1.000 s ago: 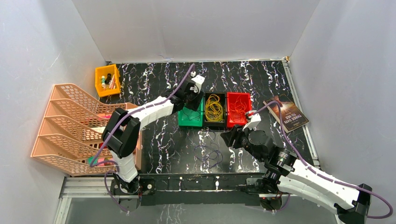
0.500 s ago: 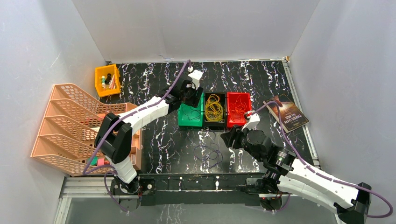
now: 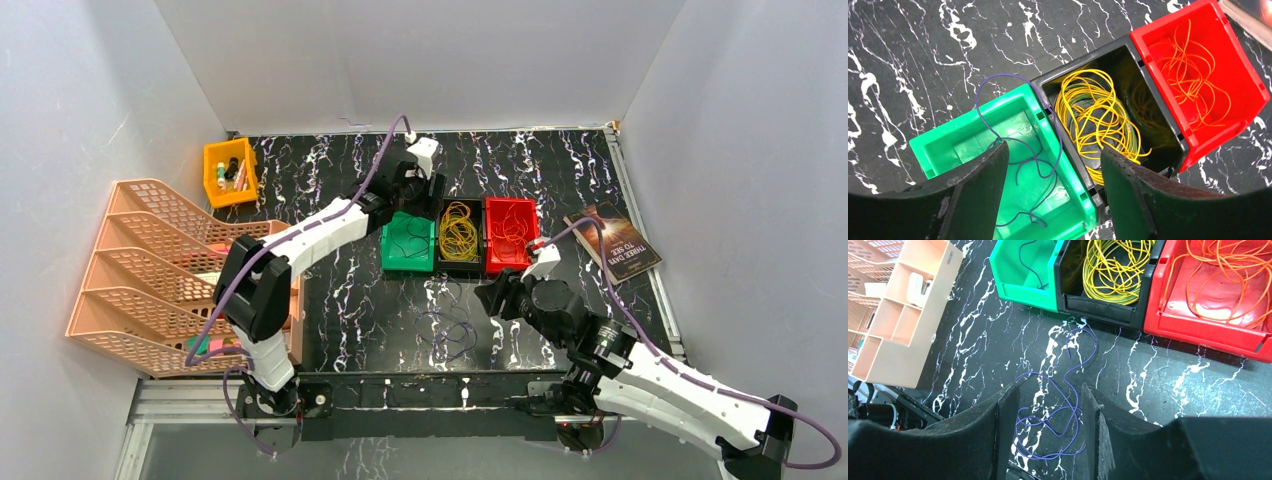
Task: Untangle the cables
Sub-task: Place the cable in the bin.
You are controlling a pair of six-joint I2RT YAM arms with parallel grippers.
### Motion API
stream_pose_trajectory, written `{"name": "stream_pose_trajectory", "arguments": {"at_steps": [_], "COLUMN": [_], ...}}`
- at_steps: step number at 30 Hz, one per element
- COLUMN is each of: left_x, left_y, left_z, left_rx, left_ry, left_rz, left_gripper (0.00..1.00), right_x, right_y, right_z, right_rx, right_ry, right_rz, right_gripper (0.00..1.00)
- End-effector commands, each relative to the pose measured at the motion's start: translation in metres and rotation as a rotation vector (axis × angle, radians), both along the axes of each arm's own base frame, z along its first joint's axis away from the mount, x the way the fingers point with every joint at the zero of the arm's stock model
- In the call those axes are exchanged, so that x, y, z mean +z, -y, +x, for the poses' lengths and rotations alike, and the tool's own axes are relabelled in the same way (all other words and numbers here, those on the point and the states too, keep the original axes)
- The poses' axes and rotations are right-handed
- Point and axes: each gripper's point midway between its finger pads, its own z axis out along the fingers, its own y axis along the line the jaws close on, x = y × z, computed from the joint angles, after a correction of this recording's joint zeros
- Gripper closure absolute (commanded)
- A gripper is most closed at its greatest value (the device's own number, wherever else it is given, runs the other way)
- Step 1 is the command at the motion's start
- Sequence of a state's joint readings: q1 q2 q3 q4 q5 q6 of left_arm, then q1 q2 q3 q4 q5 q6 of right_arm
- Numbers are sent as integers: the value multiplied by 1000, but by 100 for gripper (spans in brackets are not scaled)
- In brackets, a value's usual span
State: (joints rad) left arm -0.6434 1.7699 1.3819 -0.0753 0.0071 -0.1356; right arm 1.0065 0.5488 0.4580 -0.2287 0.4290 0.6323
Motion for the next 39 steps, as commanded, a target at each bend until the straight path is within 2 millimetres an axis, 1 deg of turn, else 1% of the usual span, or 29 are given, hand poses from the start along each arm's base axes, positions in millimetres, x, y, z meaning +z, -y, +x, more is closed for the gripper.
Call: {"name": "stream_pose_trajectory", "arguments": {"at_steps": [1,5,8,11,15,21,33,36,39], "left_x": [20,25,23,21,13,4,-13,-16,-19], "left_y": [0,-1,-2,-1,6,13,19,20,20], "left_z": [14,12,13,18,24,31,39,43,46], "left_rx": [147,267,342,385,393,394,397,400,400], "left_ry": [-4,1,13,8,-11,-22,-37,-31,-26], "left_rz": [-92,-122,-125,-145,-159,-156,-131,-119,-104], "left_gripper": [32,31,32,36,41,46,49,52,57], "right_x": [11,11,12,11,13,15,16,15,17], "right_y": [2,2,2,3,7,12,19,22,24], "right_z": [4,4,4,4,3,2,1,1,0], "right_rx": [-35,-36,-35,-35,-46,-60,-79,-86,-93], "right_ry": [24,21,20,18,20,23,23,23,25], "right_rz": [46,43,43,38,36,45,40,42,45], "right_gripper": [43,43,43,43,43,43,43,43,43]}}
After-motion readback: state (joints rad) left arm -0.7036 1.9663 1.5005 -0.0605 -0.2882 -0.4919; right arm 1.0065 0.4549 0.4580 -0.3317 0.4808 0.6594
